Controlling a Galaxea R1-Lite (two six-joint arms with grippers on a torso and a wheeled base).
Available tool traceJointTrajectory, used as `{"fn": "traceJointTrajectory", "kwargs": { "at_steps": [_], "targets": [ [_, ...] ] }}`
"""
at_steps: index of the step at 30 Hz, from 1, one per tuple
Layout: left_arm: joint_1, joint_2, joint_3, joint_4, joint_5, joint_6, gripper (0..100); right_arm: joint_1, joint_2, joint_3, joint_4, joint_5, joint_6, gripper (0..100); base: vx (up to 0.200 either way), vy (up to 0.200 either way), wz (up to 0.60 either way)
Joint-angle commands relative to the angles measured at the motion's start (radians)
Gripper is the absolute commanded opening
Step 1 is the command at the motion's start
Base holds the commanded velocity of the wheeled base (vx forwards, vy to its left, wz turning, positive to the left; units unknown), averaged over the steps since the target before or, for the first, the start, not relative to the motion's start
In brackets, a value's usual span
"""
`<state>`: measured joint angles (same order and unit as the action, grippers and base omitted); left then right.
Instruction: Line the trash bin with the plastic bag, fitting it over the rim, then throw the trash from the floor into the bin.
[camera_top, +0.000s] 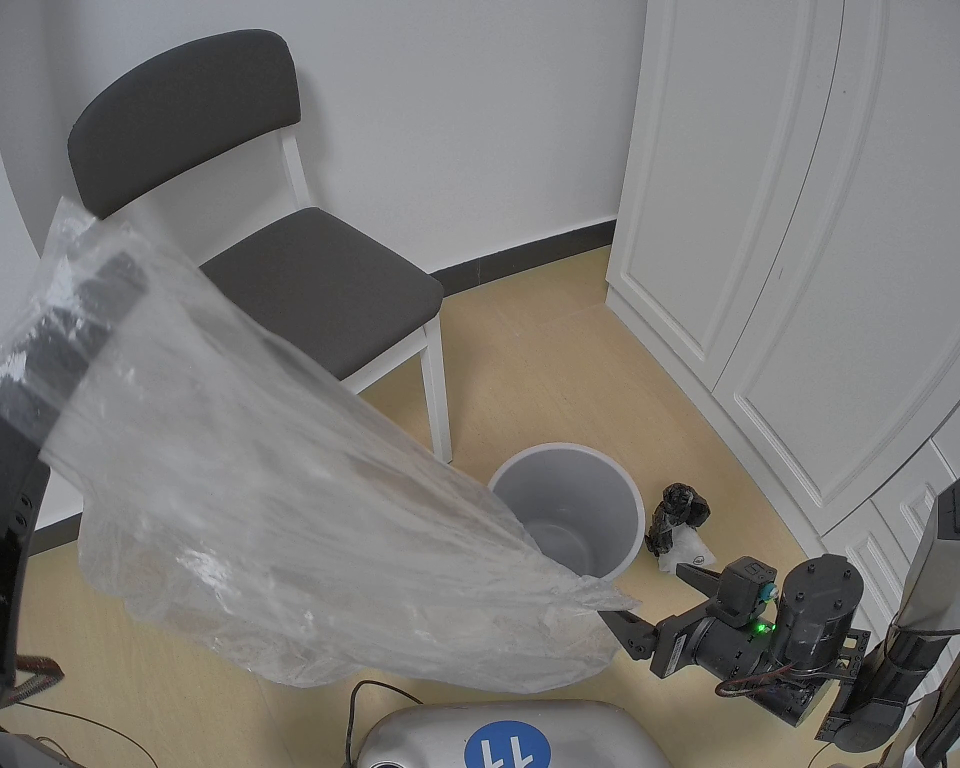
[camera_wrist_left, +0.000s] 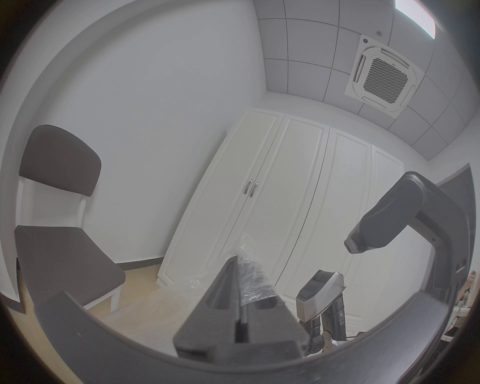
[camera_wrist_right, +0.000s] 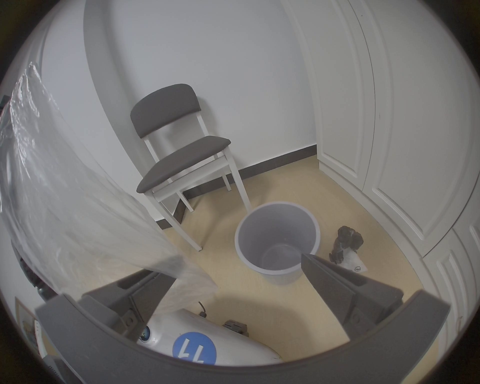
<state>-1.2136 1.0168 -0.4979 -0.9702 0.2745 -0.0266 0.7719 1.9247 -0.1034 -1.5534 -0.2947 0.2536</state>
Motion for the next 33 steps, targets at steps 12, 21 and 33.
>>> {"fn": "traceJointTrajectory", "kwargs": {
  "at_steps": [12, 21, 33],
  "targets": [
    [0.000, -0.006, -0.001, -0.001, 0.000, 0.002, 0, -0.037, 0.027, 0.041, -0.017, 0.000, -0.065, 100, 0.000, 0.000, 0.00],
    [0.000, 0.000, -0.001, -0.001, 0.000, 0.001, 0, -0.014, -0.032, 0.016, -0.017, -0.001, -0.060, 100, 0.000, 0.000, 0.00],
    [-0.015, 0.000, -0.002, -0.001, 0.000, -0.003, 0, 0.021, -0.036, -0.091, -0.017, -0.055, 0.010, 100, 0.000, 0.000, 0.00]
  ]
}}
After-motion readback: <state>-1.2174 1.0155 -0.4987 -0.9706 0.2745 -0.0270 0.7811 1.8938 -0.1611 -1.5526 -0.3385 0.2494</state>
